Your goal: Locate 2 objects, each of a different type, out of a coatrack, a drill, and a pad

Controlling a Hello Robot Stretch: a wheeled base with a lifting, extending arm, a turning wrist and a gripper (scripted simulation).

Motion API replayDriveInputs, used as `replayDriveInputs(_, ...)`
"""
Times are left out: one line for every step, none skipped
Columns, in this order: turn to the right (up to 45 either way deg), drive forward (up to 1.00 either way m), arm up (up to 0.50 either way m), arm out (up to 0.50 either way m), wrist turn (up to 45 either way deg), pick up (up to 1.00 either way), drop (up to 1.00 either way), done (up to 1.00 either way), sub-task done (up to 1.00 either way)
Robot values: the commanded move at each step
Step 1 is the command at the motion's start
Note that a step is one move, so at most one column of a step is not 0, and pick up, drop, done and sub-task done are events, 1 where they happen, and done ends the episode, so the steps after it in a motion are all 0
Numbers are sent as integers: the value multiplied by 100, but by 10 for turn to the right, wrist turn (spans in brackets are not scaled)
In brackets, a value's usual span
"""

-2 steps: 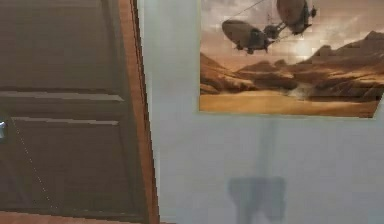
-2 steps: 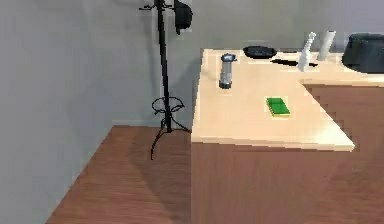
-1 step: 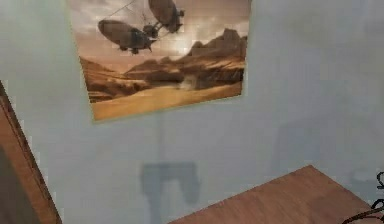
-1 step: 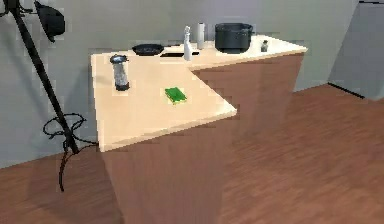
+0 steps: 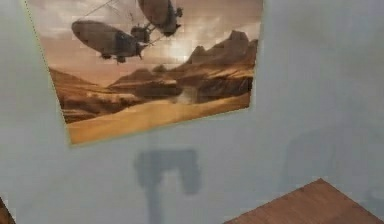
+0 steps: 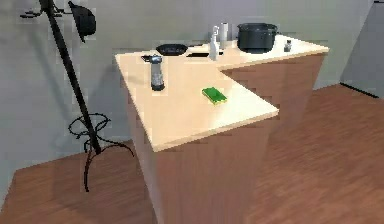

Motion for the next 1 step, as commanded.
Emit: replayDriveInputs(210, 0, 0, 0, 0, 0, 0, 0, 0)
